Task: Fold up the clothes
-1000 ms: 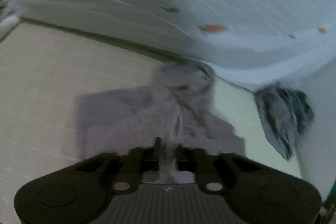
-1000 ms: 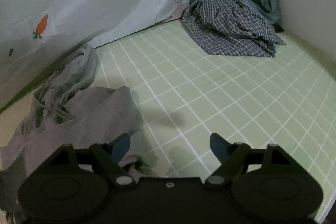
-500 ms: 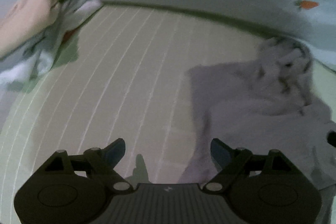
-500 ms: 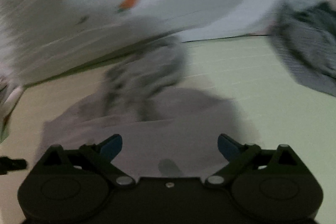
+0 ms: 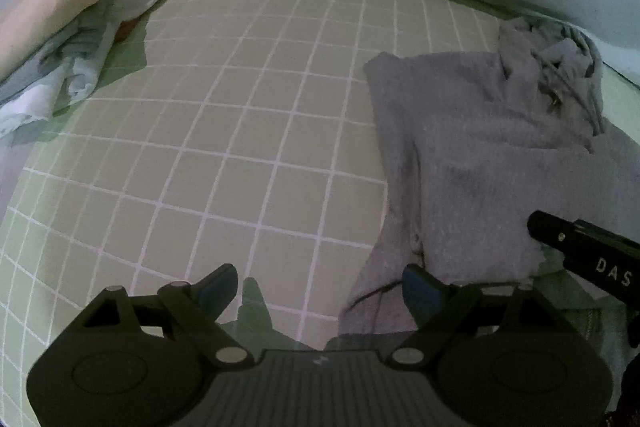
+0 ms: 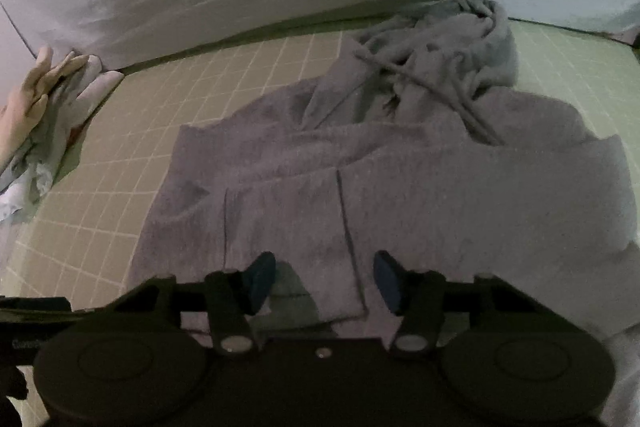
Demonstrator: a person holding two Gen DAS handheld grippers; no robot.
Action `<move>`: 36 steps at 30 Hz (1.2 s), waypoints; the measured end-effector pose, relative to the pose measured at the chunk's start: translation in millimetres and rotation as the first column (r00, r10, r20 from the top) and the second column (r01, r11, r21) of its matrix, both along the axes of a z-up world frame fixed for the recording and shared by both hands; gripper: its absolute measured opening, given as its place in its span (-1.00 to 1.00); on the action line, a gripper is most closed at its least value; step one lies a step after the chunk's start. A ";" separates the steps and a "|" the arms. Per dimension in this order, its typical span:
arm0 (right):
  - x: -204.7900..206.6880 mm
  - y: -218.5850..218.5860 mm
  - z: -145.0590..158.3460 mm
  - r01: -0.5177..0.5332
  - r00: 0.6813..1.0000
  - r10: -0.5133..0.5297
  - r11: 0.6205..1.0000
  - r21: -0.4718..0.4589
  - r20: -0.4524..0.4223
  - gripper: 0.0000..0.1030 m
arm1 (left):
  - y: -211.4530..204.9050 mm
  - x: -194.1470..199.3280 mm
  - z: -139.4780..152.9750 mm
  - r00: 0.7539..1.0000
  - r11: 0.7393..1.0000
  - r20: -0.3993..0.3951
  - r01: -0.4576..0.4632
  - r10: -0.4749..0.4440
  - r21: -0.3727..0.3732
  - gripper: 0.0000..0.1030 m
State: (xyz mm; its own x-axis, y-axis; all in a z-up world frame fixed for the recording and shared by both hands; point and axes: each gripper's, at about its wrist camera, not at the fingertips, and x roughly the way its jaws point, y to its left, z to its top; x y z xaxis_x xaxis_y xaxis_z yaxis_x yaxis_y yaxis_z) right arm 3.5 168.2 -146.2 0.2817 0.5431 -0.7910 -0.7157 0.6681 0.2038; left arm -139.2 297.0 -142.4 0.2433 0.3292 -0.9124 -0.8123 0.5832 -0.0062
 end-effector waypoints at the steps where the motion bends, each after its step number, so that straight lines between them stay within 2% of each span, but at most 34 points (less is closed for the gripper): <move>1: 0.0 -0.7 0.2 -0.002 1.000 0.002 1.000 0.000 -0.003 -0.09 | 0.0 1.4 -0.8 1.000 1.000 -0.001 0.003 -0.003 -0.001 0.74; 2: 0.6 -1.0 0.2 -0.008 1.000 0.008 1.000 -0.002 -0.007 -0.17 | -0.5 3.1 -1.8 1.000 1.000 -0.003 0.007 -0.007 -0.002 0.74; 4: 2.6 -1.5 0.1 -0.024 1.000 0.024 1.000 -0.010 -0.007 -0.54 | -1.7 6.6 -3.9 1.000 1.000 -0.008 0.017 -0.017 -0.002 0.74; 6: 5.4 -5.4 0.1 -0.034 0.999 0.034 0.999 -0.003 -0.011 -0.81 | -3.1 8.6 -4.9 1.000 1.000 -0.010 0.023 -0.023 0.000 0.74; 9: 10.4 -12.6 2.6 -0.029 0.999 0.030 0.999 0.022 -0.030 -0.84 | -3.5 8.5 -3.9 1.000 1.000 0.003 0.023 -0.023 0.000 0.74; 15: 9.7 -28.9 24.3 -0.031 0.998 0.028 0.997 0.066 0.050 -0.86 | -6.7 2.9 9.7 0.998 0.999 0.063 0.017 -0.019 0.027 0.74; 21: 36.0 -79.3 52.7 0.092 0.984 -0.104 0.992 0.085 0.146 -0.86 | -11.6 -1.0 15.3 0.997 0.998 0.074 0.021 -0.025 0.051 0.74; 24: 56.2 -109.2 55.9 0.198 0.962 -0.206 0.978 0.059 0.177 -0.86 | -13.2 -0.5 14.7 0.997 0.999 0.071 0.024 -0.027 0.047 0.74; 29: 79.6 -136.6 37.5 0.323 0.938 -0.317 0.946 -0.022 0.142 -0.82 | -20.9 -0.4 19.8 0.996 0.997 0.077 0.044 -0.049 0.068 0.74; 30: 78.7 -138.0 35.3 0.339 0.933 -0.331 0.940 -0.035 0.141 -0.74 | -22.9 -0.6 21.2 0.996 0.996 0.077 0.049 -0.054 0.075 0.74; 31: 77.9 -139.5 33.1 0.355 0.928 -0.346 0.934 -0.048 0.141 -0.51 | -24.7 -0.8 22.7 0.995 0.995 0.077 0.052 -0.058 0.081 0.74; 33: 75.3 -141.1 29.9 0.362 0.926 -0.356 0.932 -0.033 0.123 -0.20 | -27.9 -2.3 24.4 0.995 0.995 0.075 0.052 -0.059 0.088 0.74; 36: 72.2 -133.4 19.3 0.328 0.942 -0.321 0.943 -0.062 0.096 -0.07 | -32.6 -4.9 26.2 0.996 0.994 0.070 0.050 -0.057 0.094 0.75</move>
State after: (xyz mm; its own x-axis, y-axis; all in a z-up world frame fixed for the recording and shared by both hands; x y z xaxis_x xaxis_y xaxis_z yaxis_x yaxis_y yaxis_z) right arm 75.7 34.9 -126.9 0.4995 0.3506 -0.7922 -0.4699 0.8779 0.0923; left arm -144.1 264.5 -116.2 0.3273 0.3958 -0.8580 -0.7794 0.6265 -0.0082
